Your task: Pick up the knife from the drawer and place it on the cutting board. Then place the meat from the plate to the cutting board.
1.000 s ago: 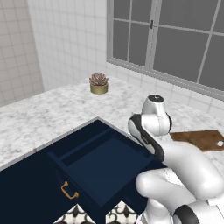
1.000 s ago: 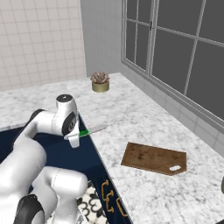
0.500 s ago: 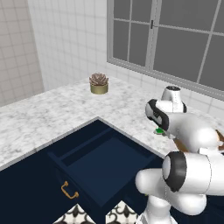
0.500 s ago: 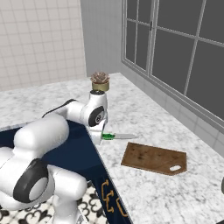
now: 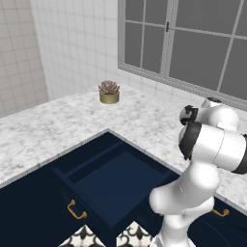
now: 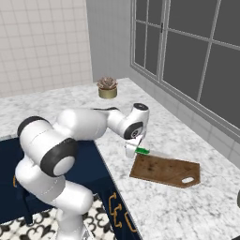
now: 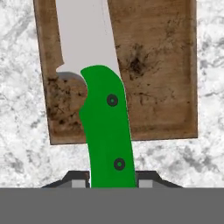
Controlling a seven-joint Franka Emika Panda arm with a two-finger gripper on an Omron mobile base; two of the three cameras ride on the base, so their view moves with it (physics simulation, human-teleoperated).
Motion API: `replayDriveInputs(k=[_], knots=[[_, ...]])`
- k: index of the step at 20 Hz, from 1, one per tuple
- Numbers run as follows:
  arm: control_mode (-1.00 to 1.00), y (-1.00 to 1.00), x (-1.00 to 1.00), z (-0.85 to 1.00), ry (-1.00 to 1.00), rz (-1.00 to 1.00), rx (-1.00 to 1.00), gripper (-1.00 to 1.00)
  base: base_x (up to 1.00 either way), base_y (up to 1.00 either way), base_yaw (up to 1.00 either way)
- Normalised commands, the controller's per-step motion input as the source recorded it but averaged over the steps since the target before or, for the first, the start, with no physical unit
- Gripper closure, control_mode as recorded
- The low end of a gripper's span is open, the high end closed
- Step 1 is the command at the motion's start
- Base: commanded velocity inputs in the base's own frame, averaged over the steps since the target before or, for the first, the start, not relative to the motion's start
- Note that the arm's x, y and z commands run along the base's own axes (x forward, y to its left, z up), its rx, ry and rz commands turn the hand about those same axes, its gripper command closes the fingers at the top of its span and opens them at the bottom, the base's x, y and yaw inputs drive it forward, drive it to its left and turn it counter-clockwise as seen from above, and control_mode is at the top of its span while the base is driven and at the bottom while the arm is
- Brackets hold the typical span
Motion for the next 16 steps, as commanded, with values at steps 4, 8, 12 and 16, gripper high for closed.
replayDriveInputs(k=[4, 8, 12, 16], knots=[[-1.0, -0.82, 0.15, -0.07, 0.02, -0.11, -0.04, 1.0, 0.0, 0.0, 0.0], [-1.0, -0.44, -0.28, -0.01, 0.0, 0.0, 0.0, 1.0, 0.0, 0.0, 0.0], [-1.0, -0.26, -0.01, -0.27, 0.04, 0.01, 0.0, 1.0, 0.0, 0.0, 0.0], [-1.0, -0.09, 0.0, -0.33, 0.01, 0.07, -0.03, 1.0, 0.0, 0.0, 0.0]])
